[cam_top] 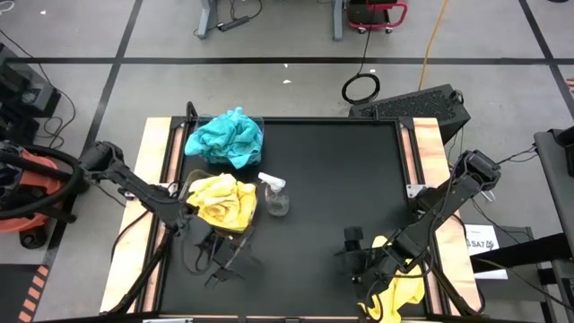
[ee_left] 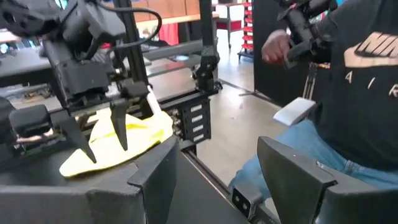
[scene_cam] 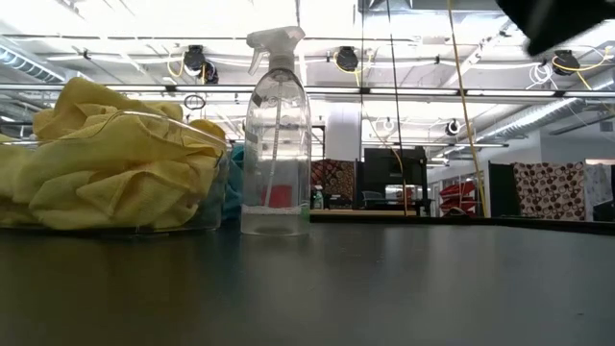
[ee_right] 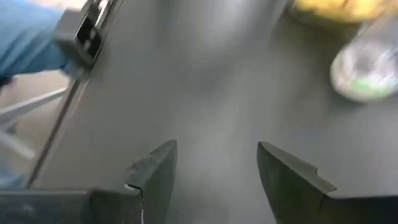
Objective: Sort microfiber towel by color & place in baskets
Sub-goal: Put the yellow microfiber cloth into the bottom transparent bin
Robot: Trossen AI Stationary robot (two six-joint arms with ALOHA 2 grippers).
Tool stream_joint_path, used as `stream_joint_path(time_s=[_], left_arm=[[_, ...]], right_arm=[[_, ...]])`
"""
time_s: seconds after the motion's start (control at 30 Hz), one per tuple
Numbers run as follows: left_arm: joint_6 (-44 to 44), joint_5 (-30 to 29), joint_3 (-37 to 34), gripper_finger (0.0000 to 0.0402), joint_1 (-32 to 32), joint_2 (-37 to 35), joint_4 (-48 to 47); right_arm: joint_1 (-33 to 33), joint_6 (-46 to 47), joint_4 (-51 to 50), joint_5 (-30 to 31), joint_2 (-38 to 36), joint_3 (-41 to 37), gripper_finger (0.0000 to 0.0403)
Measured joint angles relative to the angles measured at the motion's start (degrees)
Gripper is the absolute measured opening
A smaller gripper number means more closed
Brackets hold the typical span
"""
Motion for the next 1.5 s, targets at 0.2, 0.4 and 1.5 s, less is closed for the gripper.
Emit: stream_joint_path(time_s=[0.2, 0.4, 1.5], left_arm=[[-0.10, -0.24, 0.00, 0.0226, -0.05, 6.30, 4.75], [-0.13, -0.44, 0.00, 0.0226, 0.24, 12.57, 9.26], [-0.15, -3.44, 0.00, 0.0226, 2.22, 17.94, 15.75]], right_arm=[[3.94, 14.23, -8.79, -6.16, 0.00, 0.00, 0.0215], [9.86, 28.30, -15.66, -10.21, 0.00, 0.00, 0.0215], [23.01, 56.92, -6.30, -13.11, 7.10, -12.39, 0.0047]])
